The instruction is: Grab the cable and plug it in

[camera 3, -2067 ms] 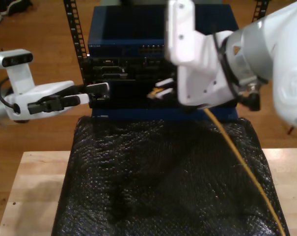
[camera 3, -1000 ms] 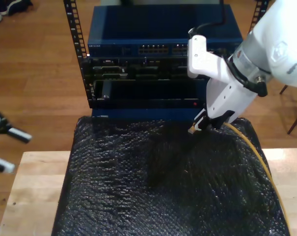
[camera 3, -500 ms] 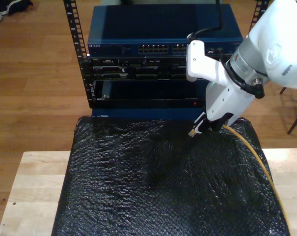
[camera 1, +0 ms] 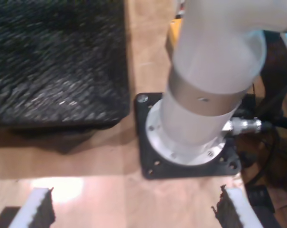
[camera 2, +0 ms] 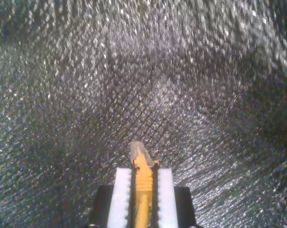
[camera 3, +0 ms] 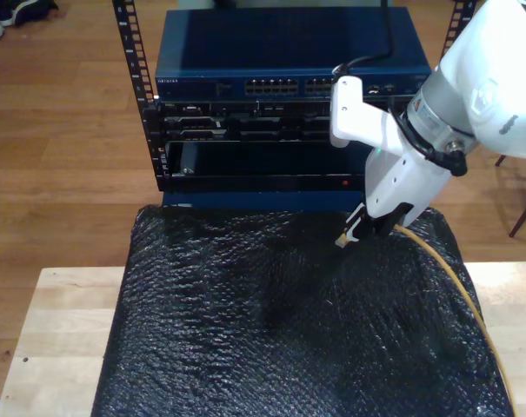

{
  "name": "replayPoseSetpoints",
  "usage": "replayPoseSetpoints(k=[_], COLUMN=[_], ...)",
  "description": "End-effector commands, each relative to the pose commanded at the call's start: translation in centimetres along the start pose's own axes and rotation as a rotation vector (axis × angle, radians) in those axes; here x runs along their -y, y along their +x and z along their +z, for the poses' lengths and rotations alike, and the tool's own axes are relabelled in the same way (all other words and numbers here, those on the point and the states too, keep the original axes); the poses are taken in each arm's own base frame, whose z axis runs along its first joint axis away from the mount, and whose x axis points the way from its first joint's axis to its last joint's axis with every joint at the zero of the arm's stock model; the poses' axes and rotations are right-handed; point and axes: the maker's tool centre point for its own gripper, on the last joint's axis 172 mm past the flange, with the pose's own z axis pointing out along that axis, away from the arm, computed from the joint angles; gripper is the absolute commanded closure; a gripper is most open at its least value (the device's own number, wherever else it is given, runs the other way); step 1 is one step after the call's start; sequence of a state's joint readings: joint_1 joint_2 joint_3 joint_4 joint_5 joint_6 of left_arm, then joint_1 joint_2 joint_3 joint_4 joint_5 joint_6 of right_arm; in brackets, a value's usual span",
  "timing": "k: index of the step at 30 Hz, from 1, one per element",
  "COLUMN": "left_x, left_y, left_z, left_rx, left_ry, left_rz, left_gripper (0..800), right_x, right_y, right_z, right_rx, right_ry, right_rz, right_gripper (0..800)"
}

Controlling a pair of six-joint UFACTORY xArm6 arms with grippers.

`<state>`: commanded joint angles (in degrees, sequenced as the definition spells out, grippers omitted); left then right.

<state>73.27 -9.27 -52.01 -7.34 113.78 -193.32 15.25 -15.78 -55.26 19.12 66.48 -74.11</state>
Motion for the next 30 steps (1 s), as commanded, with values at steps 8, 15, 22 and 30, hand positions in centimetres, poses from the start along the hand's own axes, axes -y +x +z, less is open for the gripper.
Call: replayPoseSetpoints(k=[8, 15, 22, 30], left_x=[-1.8, -2.6, -2.8, -4.1], left_y=[-0.4, -1.2, -3.0, -4.2], left_z=[4.0, 7.5, 9.4, 11.1], left_rx=[-0.051, -0.037, 0.030, 0.094], left_ry=[-0.018, -0.036, -0.032, -0.071], left_rz=[-0.004, 0.005, 0.003, 0.008], left_gripper=[1, 1, 1, 1], right_x=[0.0, 0.5, 0.5, 0.6], right_y=[0.0, -0.1, -0.2, -0.2], right_z=[-0.1, 0.0, 0.2, 0.3], right_rx=[0.002, 0.006, 0.008, 0.011], right_ry=[-0.002, 0.013, 0.017, 0.020], right_rz=[0.009, 0.009, 0.010, 0.008], right_gripper=[800, 800, 800, 800])
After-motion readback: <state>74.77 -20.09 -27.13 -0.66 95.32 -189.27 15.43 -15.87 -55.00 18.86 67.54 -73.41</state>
